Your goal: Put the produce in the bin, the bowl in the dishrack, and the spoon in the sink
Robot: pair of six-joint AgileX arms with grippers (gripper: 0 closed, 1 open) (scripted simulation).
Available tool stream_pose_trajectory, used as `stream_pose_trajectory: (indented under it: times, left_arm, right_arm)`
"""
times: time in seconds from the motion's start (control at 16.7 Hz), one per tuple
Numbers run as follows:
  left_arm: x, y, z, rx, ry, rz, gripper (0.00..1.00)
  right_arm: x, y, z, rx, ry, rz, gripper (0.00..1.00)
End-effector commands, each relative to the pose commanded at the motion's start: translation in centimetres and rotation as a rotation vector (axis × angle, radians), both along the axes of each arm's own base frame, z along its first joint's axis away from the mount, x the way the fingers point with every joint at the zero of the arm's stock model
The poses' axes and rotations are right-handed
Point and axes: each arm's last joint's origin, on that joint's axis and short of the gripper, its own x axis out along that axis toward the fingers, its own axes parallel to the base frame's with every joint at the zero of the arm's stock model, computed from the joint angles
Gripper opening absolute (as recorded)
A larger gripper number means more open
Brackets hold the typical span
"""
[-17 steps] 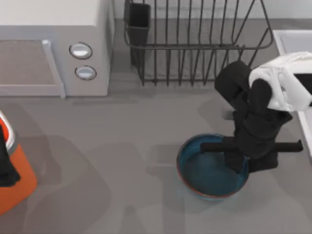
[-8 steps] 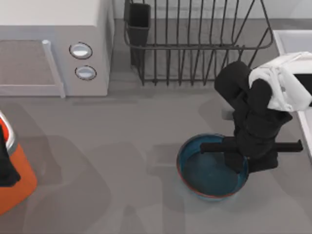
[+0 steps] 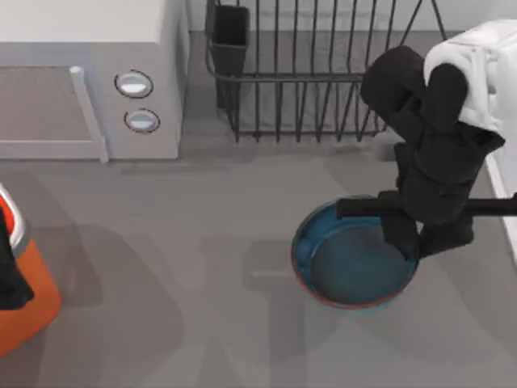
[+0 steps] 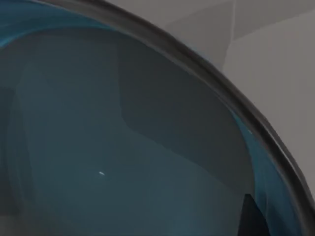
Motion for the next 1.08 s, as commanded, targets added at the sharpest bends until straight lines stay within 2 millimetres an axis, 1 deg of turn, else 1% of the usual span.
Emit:
stream_pose_trajectory:
  times: [0.12,0.24,0.54,0.66,0.78,0.9,1.08]
  left_arm:
    - [0.0,0.0,0.0,0.000,0.000,0.000,1.00]
    - [0.0,0.0,0.0,0.000,0.000,0.000,1.00]
    - [0.0,0.0,0.0,0.000,0.000,0.000,1.00]
    - [0.0,0.0,0.0,0.000,0.000,0.000,1.00]
    - [0.0,0.0,0.0,0.000,0.000,0.000,1.00]
    - [0.0,0.0,0.0,0.000,0.000,0.000,1.00]
    - [0.0,0.0,0.0,0.000,0.000,0.000,1.00]
  right_arm:
    - [-0.2,-0.1,2.2,0.002,-0.003,0.002,0.00]
    - [-0.3,-0.2,3.5,0.008,-0.012,0.003,0.00]
    - [-0.3,-0.1,3.4,0.007,-0.012,0.006,0.00]
    - [-0.4,0.4,3.7,0.000,-0.064,0.039,0.00]
    - [-0.5,1.6,4.5,-0.012,-0.184,0.105,0.00]
    - [-0.8,3.2,5.9,-0.025,-0.365,0.184,0.00]
    - [-1.7,6.1,9.2,-0.039,-0.717,0.273,0.00]
